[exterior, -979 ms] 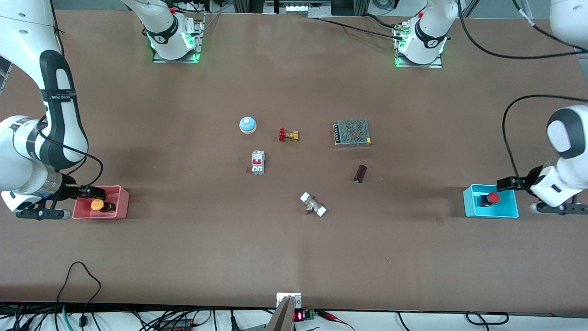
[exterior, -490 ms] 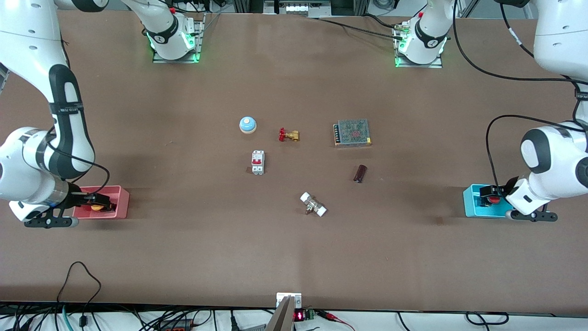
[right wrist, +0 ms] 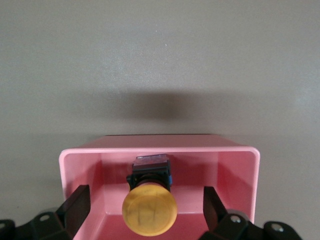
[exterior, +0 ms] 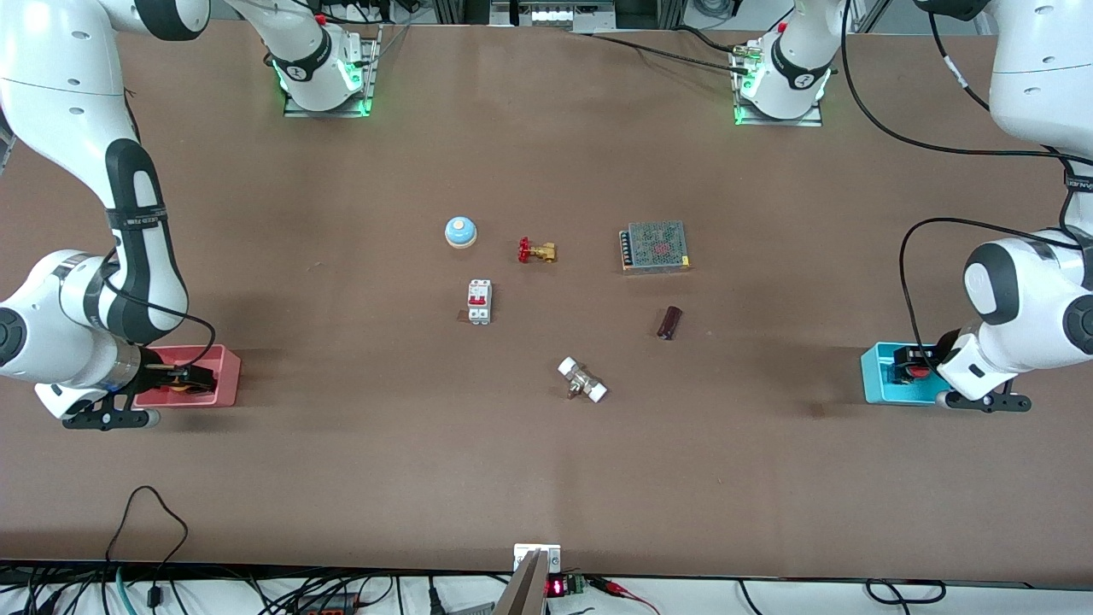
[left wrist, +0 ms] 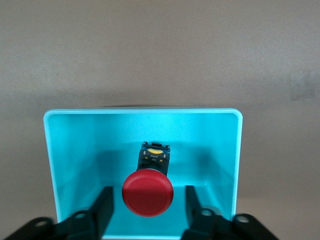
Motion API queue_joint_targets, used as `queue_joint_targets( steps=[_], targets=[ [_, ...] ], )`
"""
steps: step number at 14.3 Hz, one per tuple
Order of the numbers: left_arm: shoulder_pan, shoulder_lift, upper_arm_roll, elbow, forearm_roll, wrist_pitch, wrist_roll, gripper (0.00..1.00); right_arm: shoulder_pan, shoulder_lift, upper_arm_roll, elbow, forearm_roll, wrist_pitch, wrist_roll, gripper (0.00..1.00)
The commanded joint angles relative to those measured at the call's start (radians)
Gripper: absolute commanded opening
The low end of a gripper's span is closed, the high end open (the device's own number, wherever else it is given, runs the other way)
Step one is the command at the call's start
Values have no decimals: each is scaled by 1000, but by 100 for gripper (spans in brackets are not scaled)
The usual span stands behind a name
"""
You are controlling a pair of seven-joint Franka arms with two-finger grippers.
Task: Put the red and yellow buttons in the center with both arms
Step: 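Lower both grippers and grasp the yellow and red buttons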
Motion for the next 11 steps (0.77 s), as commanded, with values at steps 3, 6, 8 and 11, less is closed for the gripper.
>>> queue_joint_targets(
  steps=[3,6,8,11],
  targets=[
    [6,-7,-3,-1,1,1,1,38,-7,16,4,26,3,-32,-22,100],
    [6,-25,-3,6,1,-9,4,28,-7,16,4,26,5,-38,-22,100],
    [3,-54,-3,6,3,-12,2,26,-7,17,4,27,6,-37,-17,100],
    [-5,-114,-4,14,3,-70,2,23,-7,28,2,29,9,-26,-12,100]
  ],
)
